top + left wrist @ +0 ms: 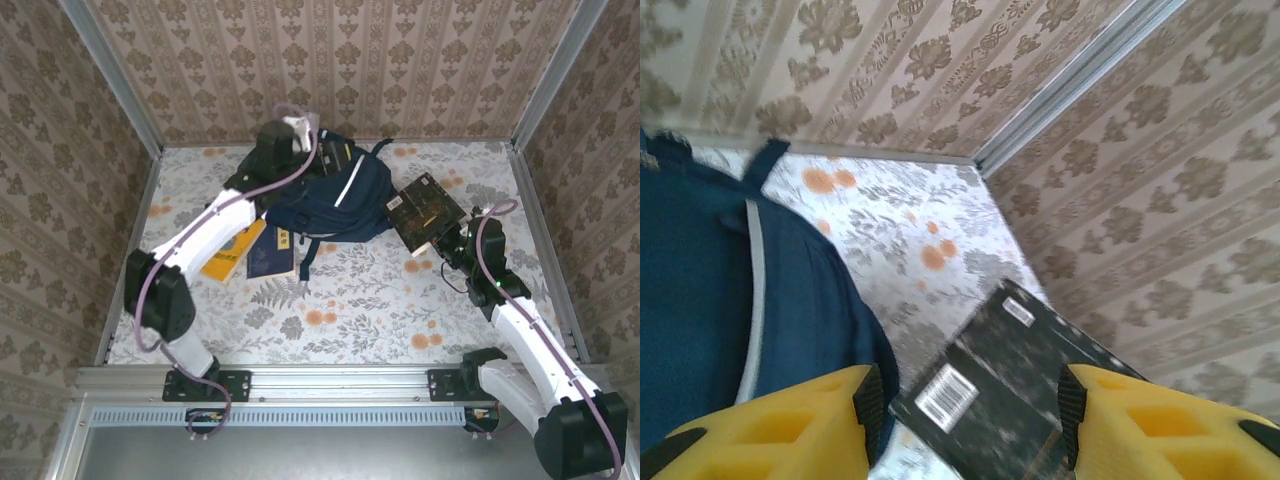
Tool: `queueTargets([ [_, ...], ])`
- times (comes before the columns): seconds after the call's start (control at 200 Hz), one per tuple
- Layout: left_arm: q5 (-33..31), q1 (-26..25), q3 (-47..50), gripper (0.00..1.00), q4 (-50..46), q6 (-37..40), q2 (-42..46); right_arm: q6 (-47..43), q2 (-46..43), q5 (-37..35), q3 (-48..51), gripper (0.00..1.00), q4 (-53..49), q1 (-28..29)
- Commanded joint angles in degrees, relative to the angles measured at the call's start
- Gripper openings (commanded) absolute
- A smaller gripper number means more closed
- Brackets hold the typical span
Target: Pack the student bag
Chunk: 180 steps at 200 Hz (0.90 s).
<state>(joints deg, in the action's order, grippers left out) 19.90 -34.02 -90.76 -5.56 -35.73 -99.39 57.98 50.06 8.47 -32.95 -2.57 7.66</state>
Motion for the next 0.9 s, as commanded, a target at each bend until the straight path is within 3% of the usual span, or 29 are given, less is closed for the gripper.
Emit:
queueTargets([
  [0.0,0.66,0.81,-11.58,0.52,-20.19,13.83,-10.38,-4.7,-0.39,-1.13,-2.64,0.0,0.17,-1.02],
  [0.35,3.2,1.59,-39.67,0.5,-29.79,16.73,-36.59,-9.34,-1.9,-1.02,-2.65,0.0,-1.93,-1.42],
  [0.635,9.36,1.33,-41.25,0.4,-25.02,12.47,-41.81,-9.99,-1.04,1.34,-0.94,0.0,-1.19,-1.42],
  [0.895,9.78,0.89,-41.39,0.34,-23.98,11.48,-42.94,-9.73,-0.05,2.91,-0.14,0.0,1.37,-1.51],
])
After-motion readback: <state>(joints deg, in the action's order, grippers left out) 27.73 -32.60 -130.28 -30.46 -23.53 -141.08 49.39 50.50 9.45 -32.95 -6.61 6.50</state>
